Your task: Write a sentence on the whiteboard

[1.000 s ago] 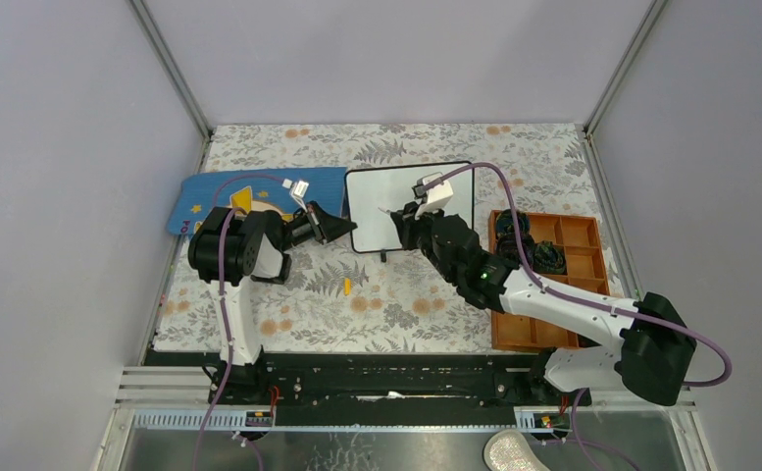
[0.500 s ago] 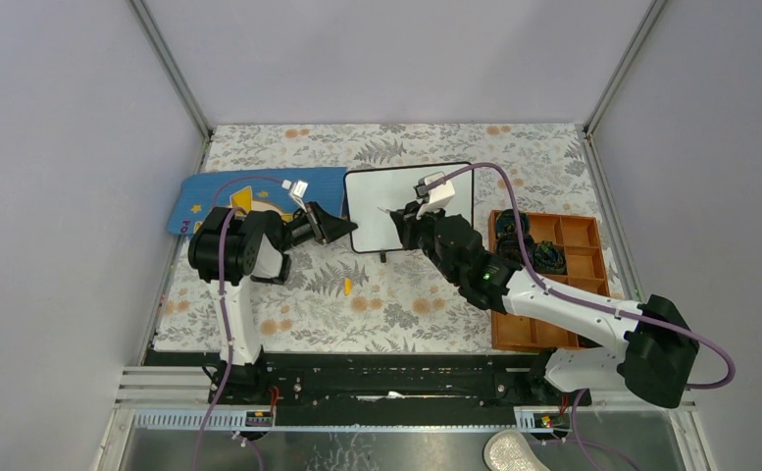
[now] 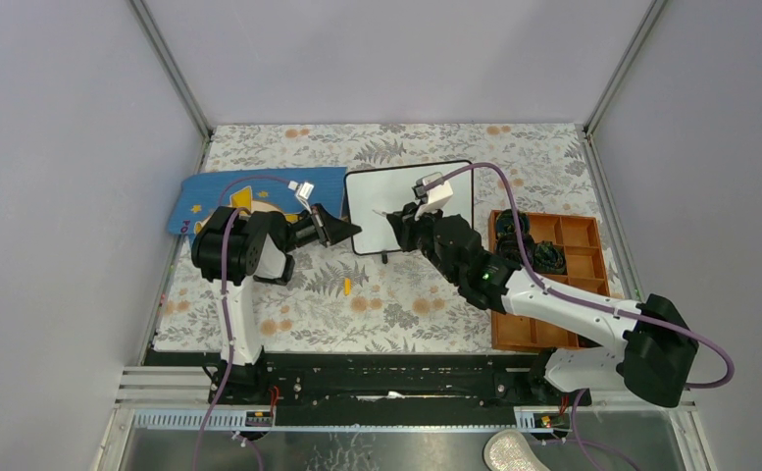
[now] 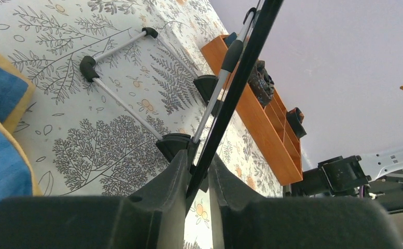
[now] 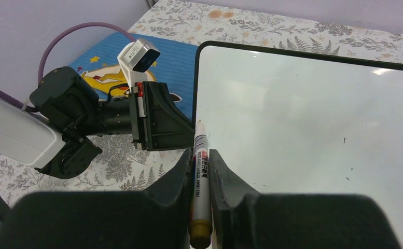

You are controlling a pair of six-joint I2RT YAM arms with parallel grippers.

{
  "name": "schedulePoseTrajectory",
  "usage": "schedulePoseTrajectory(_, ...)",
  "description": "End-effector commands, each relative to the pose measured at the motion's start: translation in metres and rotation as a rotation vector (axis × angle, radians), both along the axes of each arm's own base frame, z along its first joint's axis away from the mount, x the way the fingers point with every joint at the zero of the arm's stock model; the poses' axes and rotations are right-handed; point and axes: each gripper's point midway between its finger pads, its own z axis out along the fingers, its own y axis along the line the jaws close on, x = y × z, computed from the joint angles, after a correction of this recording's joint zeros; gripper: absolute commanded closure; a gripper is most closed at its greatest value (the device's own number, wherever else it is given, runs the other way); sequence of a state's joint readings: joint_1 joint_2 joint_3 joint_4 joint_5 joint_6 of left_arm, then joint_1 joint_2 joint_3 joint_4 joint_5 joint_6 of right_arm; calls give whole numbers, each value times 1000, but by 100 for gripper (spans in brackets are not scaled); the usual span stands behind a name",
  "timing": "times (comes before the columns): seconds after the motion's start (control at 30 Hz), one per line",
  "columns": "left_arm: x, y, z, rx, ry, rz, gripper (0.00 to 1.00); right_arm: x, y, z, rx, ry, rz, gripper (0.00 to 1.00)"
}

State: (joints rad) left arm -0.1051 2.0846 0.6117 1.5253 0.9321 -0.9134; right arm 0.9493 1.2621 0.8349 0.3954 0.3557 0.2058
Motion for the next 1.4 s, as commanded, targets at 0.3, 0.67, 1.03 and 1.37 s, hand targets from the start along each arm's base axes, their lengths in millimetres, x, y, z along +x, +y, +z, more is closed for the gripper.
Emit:
schedulePoseTrajectory(0.3,0,0,-1,16,-65,4,82,21,14,25,27,-90,-48,100)
schedulePoseTrajectory(0.67,-1,1,-2,22,-70,2,63,22,9,11,10,-84,-71,100)
schedulePoseTrajectory(1.03,16,14,38,-39,-113,50,45,10,2,14,38,-69,-45,100)
schedulePoseTrajectory(1.37,15,2,39,-55,-100,-8,55,4,-1,24,60,-75,-30,100)
